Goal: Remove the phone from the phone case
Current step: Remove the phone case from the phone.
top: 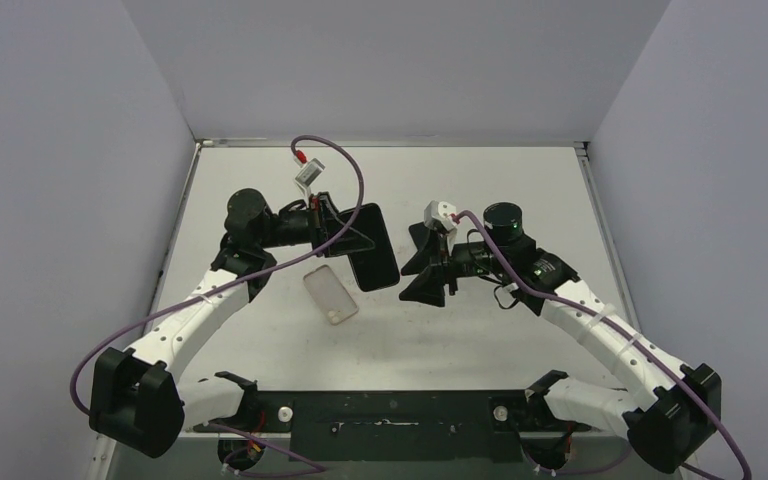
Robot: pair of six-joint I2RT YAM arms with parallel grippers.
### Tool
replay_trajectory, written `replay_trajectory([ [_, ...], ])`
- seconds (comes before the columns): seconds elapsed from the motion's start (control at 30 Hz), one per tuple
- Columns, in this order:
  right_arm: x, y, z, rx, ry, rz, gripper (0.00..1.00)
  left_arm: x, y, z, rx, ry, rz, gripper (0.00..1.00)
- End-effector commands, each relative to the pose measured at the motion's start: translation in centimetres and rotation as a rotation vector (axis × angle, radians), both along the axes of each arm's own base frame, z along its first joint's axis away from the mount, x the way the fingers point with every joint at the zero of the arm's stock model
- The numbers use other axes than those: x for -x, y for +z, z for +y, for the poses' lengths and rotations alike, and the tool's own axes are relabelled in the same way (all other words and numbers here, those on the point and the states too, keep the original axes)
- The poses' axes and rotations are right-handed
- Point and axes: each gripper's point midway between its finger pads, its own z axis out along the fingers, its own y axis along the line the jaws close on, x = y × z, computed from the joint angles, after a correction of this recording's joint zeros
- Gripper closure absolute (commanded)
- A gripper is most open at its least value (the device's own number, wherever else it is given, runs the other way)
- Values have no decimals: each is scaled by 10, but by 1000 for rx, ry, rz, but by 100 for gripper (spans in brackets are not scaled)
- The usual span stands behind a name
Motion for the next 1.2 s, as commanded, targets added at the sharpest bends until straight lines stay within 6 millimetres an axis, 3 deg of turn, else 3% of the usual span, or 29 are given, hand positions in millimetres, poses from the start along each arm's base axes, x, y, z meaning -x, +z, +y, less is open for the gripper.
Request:
replay_trajectory([
  [0.0, 3, 23, 7, -43, 76, -79, 47, 13, 35, 1, 47, -73, -168, 100],
  [0.5, 9, 21, 18, -34, 148, -74, 64, 26, 35, -5, 49, -148, -175, 100],
  [0.57, 9, 19, 18, -32, 150, -75, 70, 28, 34, -6, 47, -163, -174, 100],
  [0.7, 10, 13, 17, -13, 171, -92, 92, 32, 35, -6, 43, -189, -155, 100],
  [0.8, 11, 7, 15, 8, 209, -141, 100, 35, 36, -7, 45, -211, -141, 100],
  [1.17, -8, -1, 17, 67, 247, -394, 100, 59, 41, -9, 54, -344, -89, 100],
])
